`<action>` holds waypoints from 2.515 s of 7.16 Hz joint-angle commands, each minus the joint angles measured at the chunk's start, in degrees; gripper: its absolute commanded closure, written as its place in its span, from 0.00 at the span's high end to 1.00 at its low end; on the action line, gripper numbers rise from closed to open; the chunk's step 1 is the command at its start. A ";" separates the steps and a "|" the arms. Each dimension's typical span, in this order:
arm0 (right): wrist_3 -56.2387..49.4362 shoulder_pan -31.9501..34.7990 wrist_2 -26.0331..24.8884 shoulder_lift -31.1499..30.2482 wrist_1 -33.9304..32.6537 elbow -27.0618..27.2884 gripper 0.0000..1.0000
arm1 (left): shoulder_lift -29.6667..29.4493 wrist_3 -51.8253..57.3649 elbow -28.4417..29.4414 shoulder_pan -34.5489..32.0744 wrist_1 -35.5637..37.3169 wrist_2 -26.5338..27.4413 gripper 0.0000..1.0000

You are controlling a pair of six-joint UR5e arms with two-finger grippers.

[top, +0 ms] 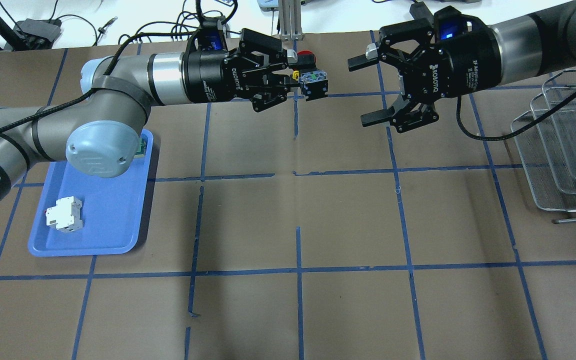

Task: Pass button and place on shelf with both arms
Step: 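Move the open right gripper toward the button held by the left gripper, then close the right gripper on the red button's base beside the left gripper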

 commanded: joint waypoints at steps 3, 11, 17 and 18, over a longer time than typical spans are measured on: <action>1.16 3.88 4.92 0.35 -1.69 -0.21 1.00 | -0.43 -0.09 0.00 0.00 1.25 -0.22 0.00; 1.43 3.88 5.10 1.23 -6.19 -0.04 0.93 | -0.61 -0.26 0.00 0.00 1.35 -0.39 0.00; 1.17 3.97 7.29 1.31 -7.24 0.23 0.95 | -0.52 -0.26 0.00 0.00 1.35 -0.48 0.00; 1.17 3.97 7.21 1.49 -8.20 0.31 0.95 | -0.52 -0.26 0.00 0.00 1.35 -0.48 0.00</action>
